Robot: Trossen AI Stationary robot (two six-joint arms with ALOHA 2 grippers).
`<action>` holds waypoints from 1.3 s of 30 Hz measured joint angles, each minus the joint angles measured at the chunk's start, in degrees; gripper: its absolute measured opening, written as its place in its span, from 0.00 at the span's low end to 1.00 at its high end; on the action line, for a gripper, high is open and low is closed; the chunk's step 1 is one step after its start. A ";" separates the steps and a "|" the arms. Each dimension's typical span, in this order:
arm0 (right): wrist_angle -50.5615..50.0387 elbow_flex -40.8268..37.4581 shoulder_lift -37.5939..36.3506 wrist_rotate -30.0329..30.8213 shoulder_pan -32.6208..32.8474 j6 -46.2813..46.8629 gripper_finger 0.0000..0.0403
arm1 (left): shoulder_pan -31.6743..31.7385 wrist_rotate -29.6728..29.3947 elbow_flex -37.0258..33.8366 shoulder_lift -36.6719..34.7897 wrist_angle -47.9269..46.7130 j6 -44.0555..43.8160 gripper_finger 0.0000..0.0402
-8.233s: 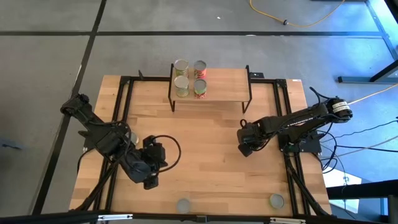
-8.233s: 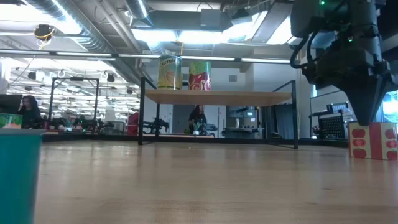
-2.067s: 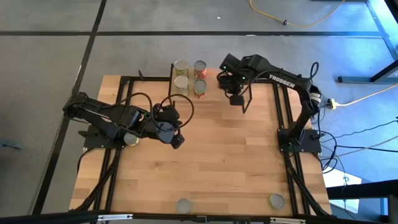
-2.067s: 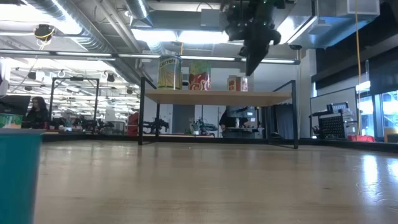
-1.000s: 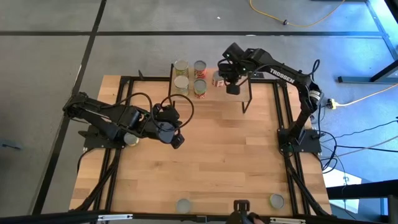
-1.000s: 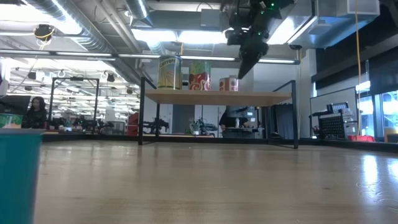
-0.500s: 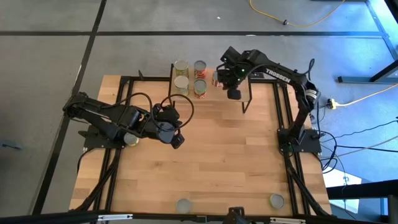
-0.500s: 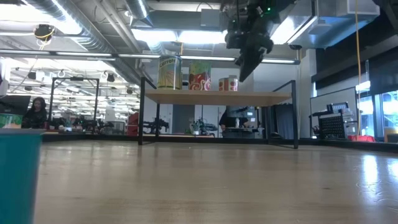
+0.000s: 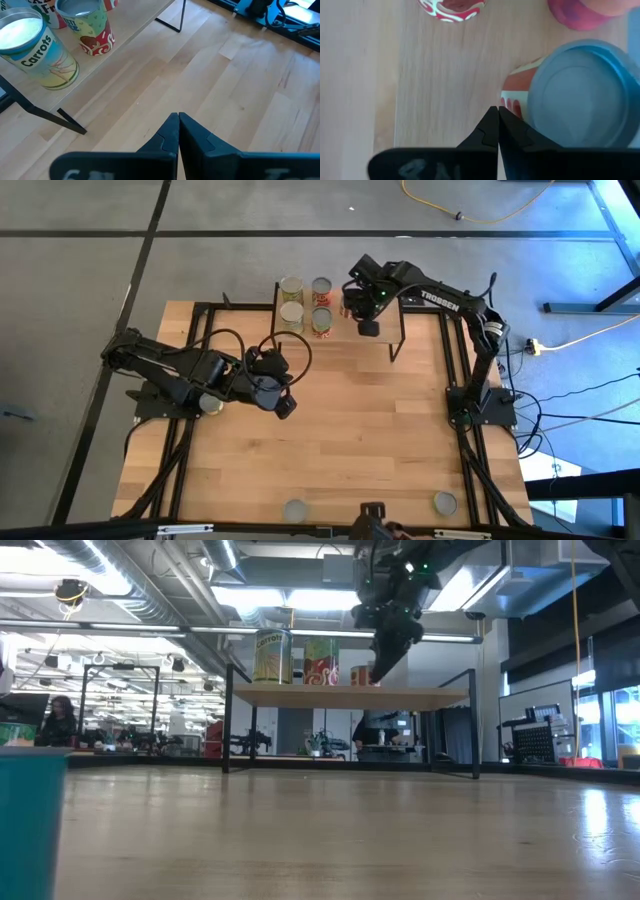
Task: Pick and place cans onto a shelf
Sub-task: Put the canned tomatoes on the shelf, then put the canned peaches on the shelf
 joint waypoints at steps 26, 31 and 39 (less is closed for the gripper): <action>-11.08 0.00 -6.84 -8.34 5.27 0.23 0.01 | -0.16 11.15 0.00 -0.42 -14.24 -7.54 0.00; -11.49 0.00 -10.95 -8.46 8.30 2.95 0.01 | 0.22 19.28 0.00 -0.42 -22.39 -7.69 0.04; -9.37 0.00 -18.44 -8.44 13.33 17.85 0.01 | 0.07 20.87 -2.69 -1.47 -31.41 -13.21 0.12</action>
